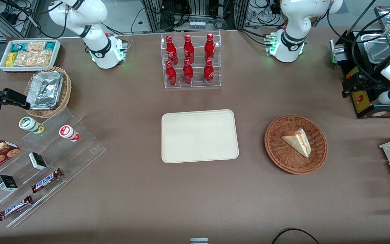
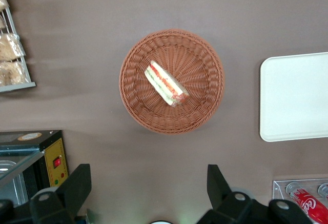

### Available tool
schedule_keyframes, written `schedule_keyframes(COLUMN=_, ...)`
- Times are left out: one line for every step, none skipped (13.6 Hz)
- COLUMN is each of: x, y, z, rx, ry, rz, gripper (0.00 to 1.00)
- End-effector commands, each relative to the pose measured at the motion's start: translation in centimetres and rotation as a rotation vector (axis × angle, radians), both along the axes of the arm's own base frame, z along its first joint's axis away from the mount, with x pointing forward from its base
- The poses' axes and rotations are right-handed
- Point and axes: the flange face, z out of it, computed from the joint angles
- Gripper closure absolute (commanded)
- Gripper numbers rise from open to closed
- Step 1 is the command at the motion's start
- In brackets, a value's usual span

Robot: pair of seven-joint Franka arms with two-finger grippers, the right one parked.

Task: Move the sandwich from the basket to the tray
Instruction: 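Move the left gripper down over the wrapped sandwich in the wicker basket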

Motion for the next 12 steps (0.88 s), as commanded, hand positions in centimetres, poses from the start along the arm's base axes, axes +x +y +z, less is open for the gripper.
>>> schedule_keyframes(x=0.4, y=0.1, z=-3.8, rx=0.021, ry=0.012, rz=0.040, gripper=0.00)
schedule_keyframes(x=0.5, y=0.1, z=-5.4, rx=0.023, ry=0.006, rz=0.086, gripper=0.00)
schedule_keyframes(x=0.7, y=-0.1, z=-7.1, rx=0.027, ry=-0.008, rz=0.137, gripper=0.00)
schedule_keyframes(x=0.6, y=-0.2, z=-8.6, rx=0.030, ry=-0.022, rz=0.195, gripper=0.00)
schedule_keyframes(x=0.4, y=-0.4, z=-10.5, rx=0.030, ry=-0.040, rz=0.255, gripper=0.00)
schedule_keyframes(x=0.0, y=-0.4, z=-12.4, rx=0.025, ry=-0.073, rz=0.329, gripper=0.00)
schedule_keyframes(x=-0.2, y=-0.5, z=-13.9, rx=0.017, ry=-0.096, rz=0.387, gripper=0.00)
schedule_keyframes(x=-0.3, y=-0.5, z=-15.8, rx=0.012, ry=-0.115, rz=0.453, gripper=0.00)
schedule_keyframes(x=-0.3, y=-1.0, z=-17.5, rx=0.000, ry=-0.143, rz=0.535, gripper=0.00)
schedule_keyframes(x=-0.5, y=-1.9, z=-19.2, rx=-0.015, ry=-0.171, rz=0.616, gripper=0.00)
schedule_keyframes(x=-1.0, y=-2.1, z=-21.0, rx=-0.031, ry=-0.200, rz=0.675, gripper=0.00)
schedule_keyframes(x=-1.5, y=-2.1, z=-22.6, rx=-0.043, ry=-0.217, rz=0.707, gripper=0.00)
